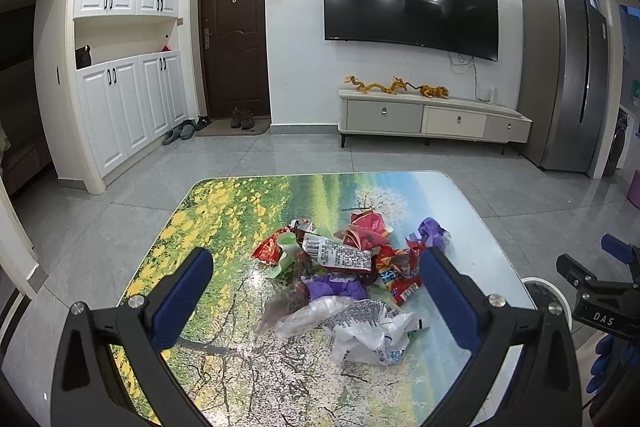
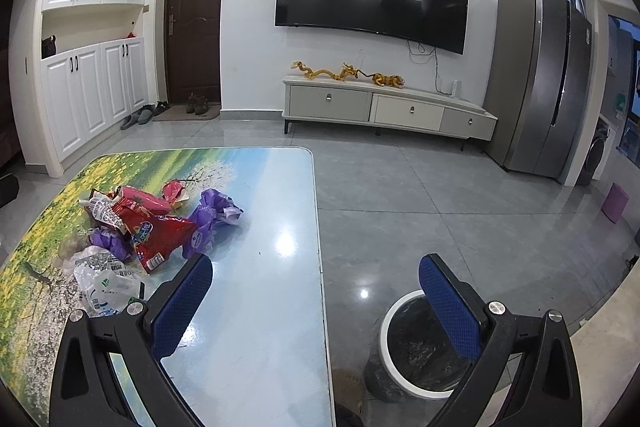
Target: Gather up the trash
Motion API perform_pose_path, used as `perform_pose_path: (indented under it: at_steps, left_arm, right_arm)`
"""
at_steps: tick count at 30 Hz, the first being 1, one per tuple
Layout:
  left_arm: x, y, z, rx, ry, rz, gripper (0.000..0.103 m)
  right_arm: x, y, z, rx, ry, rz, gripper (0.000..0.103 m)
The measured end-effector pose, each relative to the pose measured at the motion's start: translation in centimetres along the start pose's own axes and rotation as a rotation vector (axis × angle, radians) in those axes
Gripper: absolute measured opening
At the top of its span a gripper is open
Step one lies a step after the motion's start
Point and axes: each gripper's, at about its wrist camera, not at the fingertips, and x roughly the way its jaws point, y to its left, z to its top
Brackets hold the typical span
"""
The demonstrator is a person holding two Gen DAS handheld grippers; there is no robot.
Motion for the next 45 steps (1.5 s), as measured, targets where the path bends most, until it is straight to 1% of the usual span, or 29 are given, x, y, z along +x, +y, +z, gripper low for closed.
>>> perform_pose_path:
  at_steps: [9, 15, 21, 29, 33, 37, 40, 43, 45]
  left_arm:
    - [-0.7, -0.2, 0.9, 0.026, -0.008, 0.034, 0.103]
    - [-1.3, -1.0, 2.0, 0.027, -0.026, 0.039, 0.103]
    - [-1.5, -1.6, 2.7, 0.024, -0.027, 0.025, 0.103]
    - [-1.9, -2.5, 4.0, 0.049, -0.045, 0.003, 0.103]
    - [-0.7, -2.4, 4.3, 0.056, -0.035, -0.007, 0.103]
    - [1.8, -1.8, 3.6, 0.056, -0.009, 0.0, 0.103]
    - [4.0, -0.8, 3.2, 0.041, 0.022, 0.006, 0.103]
    - [5.3, 0.5, 2.9, 0.022, 0.018, 0.032, 0.103]
    - [6.4, 1.2, 2.4, 0.006, 0.032, 0.043, 0.103]
  right_arm:
    - [0.3, -0.5, 0.1, 0.047, -0.01, 0.034, 0.103]
    - [0.2, -1.2, 0.7, 0.075, -0.027, 0.064, 0.103]
    - [-0.1, -2.5, 1.1, 0.102, -0.037, 0.058, 0.103]
    - [-1.1, -4.3, 1.8, 0.146, -0.052, 0.036, 0.103]
    - [-0.6, -4.7, 2.0, 0.156, -0.04, 0.02, 0.103]
    - [1.7, -4.4, 2.6, 0.141, -0.007, 0.007, 0.103]
    - [3.5, -3.7, 3.5, 0.117, 0.012, 0.013, 0.103]
    - [5.5, -2.2, 4.8, 0.061, 0.017, 0.037, 0.103]
    - [6.8, -1.3, 5.9, 0.031, 0.015, 0.057, 0.103]
